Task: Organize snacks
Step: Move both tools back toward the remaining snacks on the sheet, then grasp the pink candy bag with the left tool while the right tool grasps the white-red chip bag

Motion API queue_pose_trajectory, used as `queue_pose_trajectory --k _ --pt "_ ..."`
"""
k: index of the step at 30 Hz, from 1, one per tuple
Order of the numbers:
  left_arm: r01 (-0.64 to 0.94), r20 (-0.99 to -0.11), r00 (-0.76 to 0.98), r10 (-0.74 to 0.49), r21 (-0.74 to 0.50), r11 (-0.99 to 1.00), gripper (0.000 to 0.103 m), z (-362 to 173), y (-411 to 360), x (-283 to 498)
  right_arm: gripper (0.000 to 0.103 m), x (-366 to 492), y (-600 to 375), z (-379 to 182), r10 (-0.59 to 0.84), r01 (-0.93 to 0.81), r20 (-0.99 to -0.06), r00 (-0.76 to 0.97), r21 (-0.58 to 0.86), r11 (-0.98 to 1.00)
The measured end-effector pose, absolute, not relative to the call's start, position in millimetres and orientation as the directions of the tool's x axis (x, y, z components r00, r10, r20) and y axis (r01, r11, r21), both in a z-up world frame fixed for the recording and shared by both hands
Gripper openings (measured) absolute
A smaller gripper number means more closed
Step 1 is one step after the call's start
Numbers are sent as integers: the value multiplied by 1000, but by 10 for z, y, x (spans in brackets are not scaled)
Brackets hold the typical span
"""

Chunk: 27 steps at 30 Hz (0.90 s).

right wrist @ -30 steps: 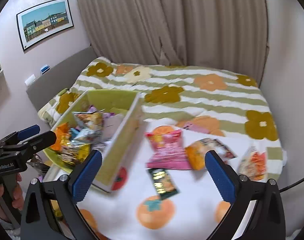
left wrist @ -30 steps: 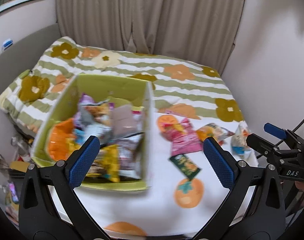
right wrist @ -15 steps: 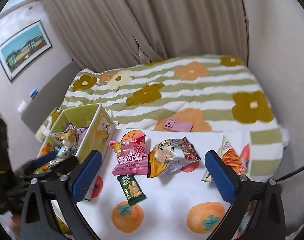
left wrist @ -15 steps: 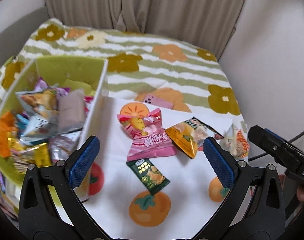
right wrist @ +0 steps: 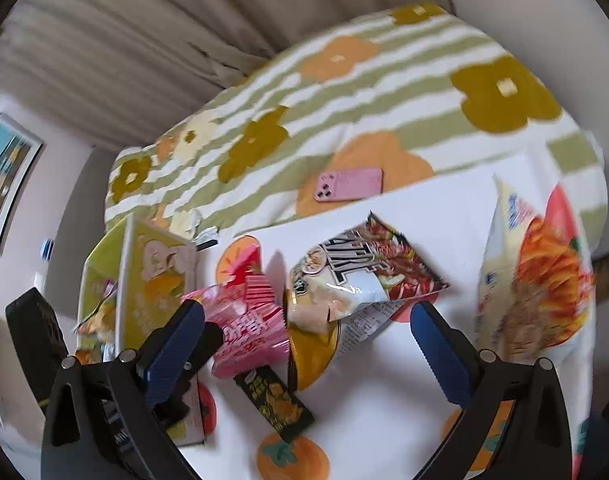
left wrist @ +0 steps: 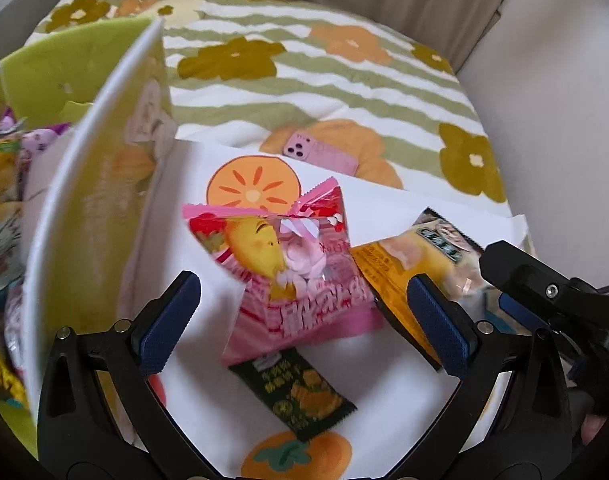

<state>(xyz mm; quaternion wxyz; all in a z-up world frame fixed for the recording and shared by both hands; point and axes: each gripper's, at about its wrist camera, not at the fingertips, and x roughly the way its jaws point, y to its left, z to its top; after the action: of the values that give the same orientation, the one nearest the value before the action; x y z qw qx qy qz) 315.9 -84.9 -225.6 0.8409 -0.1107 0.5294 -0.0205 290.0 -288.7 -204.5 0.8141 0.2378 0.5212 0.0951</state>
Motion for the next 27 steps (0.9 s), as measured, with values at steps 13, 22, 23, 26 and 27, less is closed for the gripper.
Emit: queue_pose_trajectory --k 13,22,23,26,27 --pt "-83 -913 366 -181 -226 971 88 -2687 -766 3507 103 3209 -2841 -2476 357 230 -843 403 471 852" --pt "-26 -909 372 -185 -209 978 73 -2635 -781 3529 102 3286 -2815 -2592 348 238 -851 392 459 856" --pt "-21 -910 374 -180 -203 979 73 -2630 -783 3527 101 3297 -2816 -2608 348 240 -852 391 459 856" --pt "-20 -910 375 -177 -199 980 72 -2623 -771 3526 91 3317 -2813 -2647 351 241 -856 380 458 856" --pt "-19 -910 375 -177 -198 980 72 -2622 -766 3521 88 3319 -2813 -2654 358 239 -854 379 463 853"
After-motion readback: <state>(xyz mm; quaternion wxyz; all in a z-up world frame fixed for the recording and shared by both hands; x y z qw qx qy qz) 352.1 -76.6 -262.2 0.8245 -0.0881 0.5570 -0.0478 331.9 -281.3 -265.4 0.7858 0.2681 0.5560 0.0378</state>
